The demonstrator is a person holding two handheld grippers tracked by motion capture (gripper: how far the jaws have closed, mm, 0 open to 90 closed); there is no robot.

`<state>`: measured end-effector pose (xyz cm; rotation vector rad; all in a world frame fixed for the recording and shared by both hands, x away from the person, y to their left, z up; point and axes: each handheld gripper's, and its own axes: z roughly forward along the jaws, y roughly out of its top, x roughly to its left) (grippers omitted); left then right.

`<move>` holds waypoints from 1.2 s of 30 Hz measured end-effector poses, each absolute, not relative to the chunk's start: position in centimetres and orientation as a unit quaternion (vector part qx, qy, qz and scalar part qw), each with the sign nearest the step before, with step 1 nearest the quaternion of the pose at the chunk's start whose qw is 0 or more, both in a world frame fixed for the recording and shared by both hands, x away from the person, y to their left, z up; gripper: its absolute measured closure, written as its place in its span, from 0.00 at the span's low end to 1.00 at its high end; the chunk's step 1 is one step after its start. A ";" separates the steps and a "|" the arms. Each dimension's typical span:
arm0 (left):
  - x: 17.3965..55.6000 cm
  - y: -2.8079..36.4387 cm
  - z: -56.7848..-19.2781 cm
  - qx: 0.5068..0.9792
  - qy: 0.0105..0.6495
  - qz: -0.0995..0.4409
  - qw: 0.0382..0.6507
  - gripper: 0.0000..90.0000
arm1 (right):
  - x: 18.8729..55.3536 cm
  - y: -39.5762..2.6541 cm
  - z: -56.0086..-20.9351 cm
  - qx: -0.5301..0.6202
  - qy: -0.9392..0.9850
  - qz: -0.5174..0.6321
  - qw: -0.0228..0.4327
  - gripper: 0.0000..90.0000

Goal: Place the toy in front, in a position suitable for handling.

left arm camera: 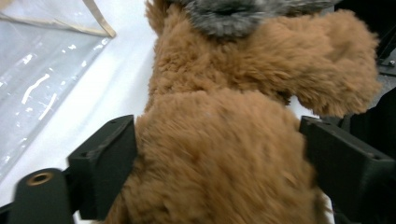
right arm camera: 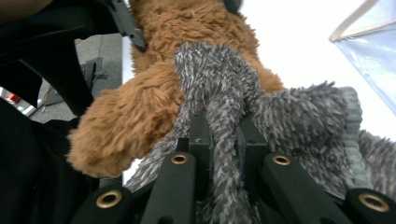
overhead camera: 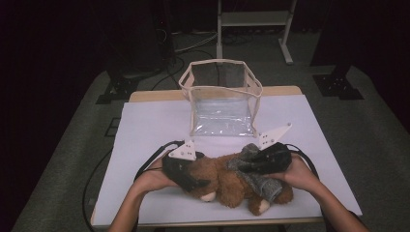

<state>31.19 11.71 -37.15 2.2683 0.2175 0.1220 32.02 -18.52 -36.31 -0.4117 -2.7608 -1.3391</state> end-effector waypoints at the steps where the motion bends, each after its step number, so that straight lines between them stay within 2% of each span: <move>1: 31.2 11.6 -37.3 0.905 0.087 0.046 0.414 0.11 | 31.8 -18.5 -36.4 -0.131 -0.891 -0.433 0.023 0.88; 13: 31.7 9.3 -38.9 0.925 0.087 0.033 0.370 0.04 | 31.1 -18.2 -36.7 -0.121 -0.890 -0.439 0.033 0.88; 16: 31.8 9.1 -38.9 0.927 0.090 0.029 0.362 0.10 | 31.2 -18.3 -36.8 -0.123 -0.888 -0.441 0.035 0.88; 21: 32.0 9.4 -38.4 0.930 0.087 0.032 0.355 0.38 | 32.0 -18.7 -36.9 -0.133 -0.881 -0.451 0.045 0.88; 26: 32.8 10.0 -38.2 0.915 0.091 0.047 0.390 0.51 | 33.2 -19.0 -36.6 -0.143 -0.876 -0.458 0.045 0.88; 30: 33.9 9.8 -37.4 0.912 0.079 0.067 0.396 0.56 | 34.9 -19.5 -35.9 -0.155 -0.870 -0.464 0.049 0.88; 36: 35.7 9.5 -35.6 0.907 0.063 0.103 0.403 0.57 | 37.0 -20.0 -34.9 -0.166 -0.865 -0.472 0.039 0.88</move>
